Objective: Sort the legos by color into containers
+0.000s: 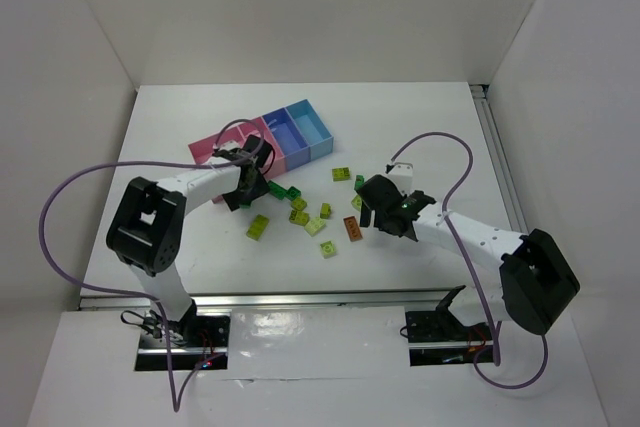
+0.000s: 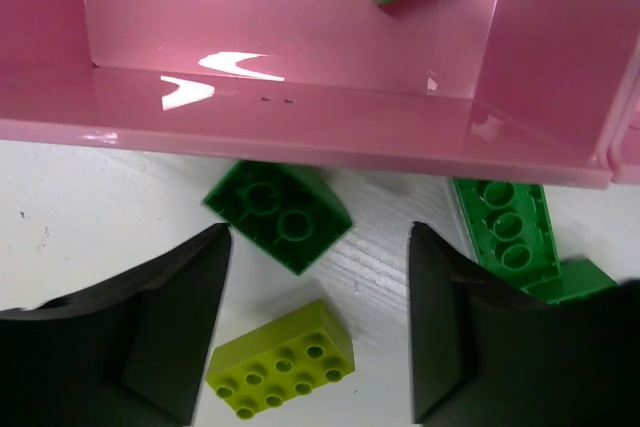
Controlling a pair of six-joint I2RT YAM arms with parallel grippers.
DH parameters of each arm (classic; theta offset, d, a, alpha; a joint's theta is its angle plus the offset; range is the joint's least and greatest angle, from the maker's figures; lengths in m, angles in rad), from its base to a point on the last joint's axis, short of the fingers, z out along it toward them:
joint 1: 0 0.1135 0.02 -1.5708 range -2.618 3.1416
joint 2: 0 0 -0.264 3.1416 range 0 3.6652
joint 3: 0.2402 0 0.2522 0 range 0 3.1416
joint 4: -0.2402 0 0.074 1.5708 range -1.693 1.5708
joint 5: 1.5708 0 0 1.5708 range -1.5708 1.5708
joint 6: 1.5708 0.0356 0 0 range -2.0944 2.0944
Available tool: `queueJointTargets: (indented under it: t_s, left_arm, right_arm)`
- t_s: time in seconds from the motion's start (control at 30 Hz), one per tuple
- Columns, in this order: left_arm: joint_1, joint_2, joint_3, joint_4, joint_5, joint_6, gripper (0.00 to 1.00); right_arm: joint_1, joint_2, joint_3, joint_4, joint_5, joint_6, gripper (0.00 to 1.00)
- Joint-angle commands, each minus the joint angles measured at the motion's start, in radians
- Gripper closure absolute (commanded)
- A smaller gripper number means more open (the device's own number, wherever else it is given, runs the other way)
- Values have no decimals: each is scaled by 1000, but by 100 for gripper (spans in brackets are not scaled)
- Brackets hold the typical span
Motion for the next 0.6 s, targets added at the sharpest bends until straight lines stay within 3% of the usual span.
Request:
queueJointTargets:
  t_s: [0.0,0.1,0.43,0.57]
  left_arm:
    - [6,19,30,-12,-41,-67,28]
    - [6,10,10,12,-32,-55,35]
    - [15,54,-9,32,-32,-35,34]
    - [15,54,-18,32,-32,-35,51]
  right_arm:
    - [9,-9,38,10,27,-1,0]
    - [18,0,29,10,27,-1,0]
    - [18,19,18,41,-2,-10,0]
    - [18,19,18,41,-2,-10,0]
